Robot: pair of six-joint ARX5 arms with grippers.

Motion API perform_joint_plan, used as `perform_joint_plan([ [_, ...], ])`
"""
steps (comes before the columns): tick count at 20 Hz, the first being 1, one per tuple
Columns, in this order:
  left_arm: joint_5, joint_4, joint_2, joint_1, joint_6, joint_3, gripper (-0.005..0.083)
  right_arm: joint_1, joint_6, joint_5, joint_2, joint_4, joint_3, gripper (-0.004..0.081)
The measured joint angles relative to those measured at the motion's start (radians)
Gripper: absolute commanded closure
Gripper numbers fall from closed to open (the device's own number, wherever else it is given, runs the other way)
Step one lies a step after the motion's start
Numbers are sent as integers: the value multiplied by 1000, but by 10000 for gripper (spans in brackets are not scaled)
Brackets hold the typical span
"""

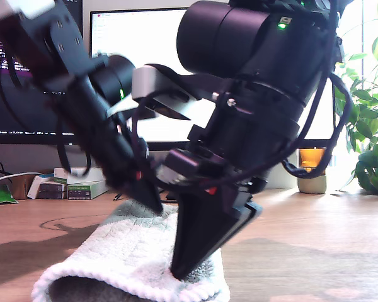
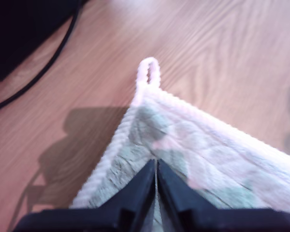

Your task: Fold the tea towel to a neat square and place it to the right

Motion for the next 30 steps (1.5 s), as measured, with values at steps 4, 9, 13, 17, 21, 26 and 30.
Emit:
perform_joint_plan([
  [4, 17, -41, -65, 0, 0, 0, 795, 0, 1, 23, -49, 6, 0, 782],
  [9, 42, -74, -194, 0, -1, -2, 795, 0, 1, 75, -92, 3, 0, 782],
  [13, 42, -58, -292, 13, -14, -83, 795, 0, 2, 107, -145, 27, -9, 782],
  [17, 56, 11, -380, 46, -51, -211, 795, 0, 41, 115, -230, 74, -78, 782],
  [21, 60, 113, -533, 53, -120, -347, 795, 0, 96, 130, -308, 151, -182, 782],
  [26, 59, 259, -681, 53, -212, -563, 795, 0, 145, 131, -404, 267, -317, 782],
  [30, 59, 338, -780, 21, -260, -728, 795, 1, 159, 104, -459, 354, -452, 782],
])
